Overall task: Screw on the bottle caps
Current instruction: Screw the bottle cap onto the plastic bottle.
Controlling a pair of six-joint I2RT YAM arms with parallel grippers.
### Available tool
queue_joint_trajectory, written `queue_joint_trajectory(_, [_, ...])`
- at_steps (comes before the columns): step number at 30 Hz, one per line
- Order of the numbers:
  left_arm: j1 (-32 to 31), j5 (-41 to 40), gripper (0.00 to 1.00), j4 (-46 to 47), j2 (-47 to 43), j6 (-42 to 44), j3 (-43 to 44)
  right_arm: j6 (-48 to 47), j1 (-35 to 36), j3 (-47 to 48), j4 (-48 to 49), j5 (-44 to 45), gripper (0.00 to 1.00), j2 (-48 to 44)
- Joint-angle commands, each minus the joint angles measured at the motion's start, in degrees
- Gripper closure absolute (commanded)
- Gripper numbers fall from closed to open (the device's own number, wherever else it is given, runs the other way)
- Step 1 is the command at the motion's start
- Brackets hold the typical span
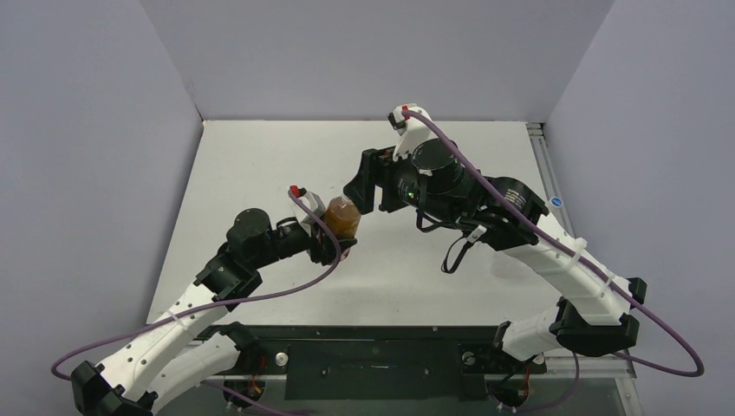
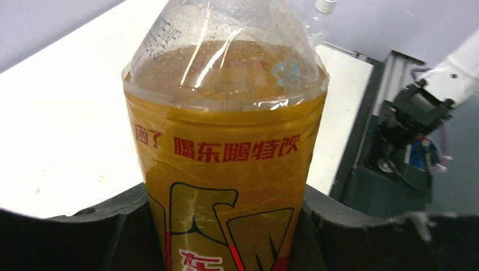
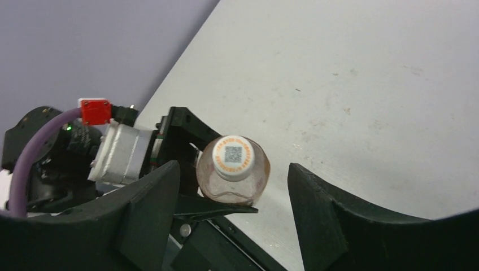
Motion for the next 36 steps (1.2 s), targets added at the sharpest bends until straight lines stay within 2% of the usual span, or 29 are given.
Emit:
queue_joint_trajectory(1, [-0.26, -9.46, 1.0, 1.64, -1.05, 3.26, 1.19, 7.3, 1.47, 3.95, -4.54, 15.17, 0.38, 1.71])
queue_joint_trajectory(5, [-0.28, -12.29, 1.0, 2.06, -1.2, 4.46, 1.16, 8.59, 3.13, 6.74, -6.06, 19.07, 0.47, 5.51])
queue_joint_trajectory(13, [-0.5, -13.56, 1.0, 2.11, -0.31, 4.92, 0.72, 9.47, 4.92, 10.7, -5.87, 20.3, 0.49, 10.03])
queue_joint_trajectory(18, [-0.6, -13.77, 1.0, 2.16, -0.27, 6.37, 0.4, 9.99, 5.1, 11.38, -5.94, 21.13, 0.54, 11.53])
queue_joint_trajectory(27, [-1.05, -13.6, 1.0, 1.81, 0.08, 6.68, 0.16, 9.64, 5.1, 13.27, -6.81, 22.31, 0.57, 12.84])
queue_joint_trajectory(32, [-1.06, -13.95, 1.0, 1.85, 0.28, 6.65, 0.12, 9.61, 5.36, 12.77, -6.95, 22.16, 0.64, 12.67])
queue_joint_trajectory(36, [-1.15, -13.95, 1.0, 2.02, 0.49, 6.51, 0.12, 9.71, 5.54, 11.93, -7.11, 22.1, 0.63, 12.7])
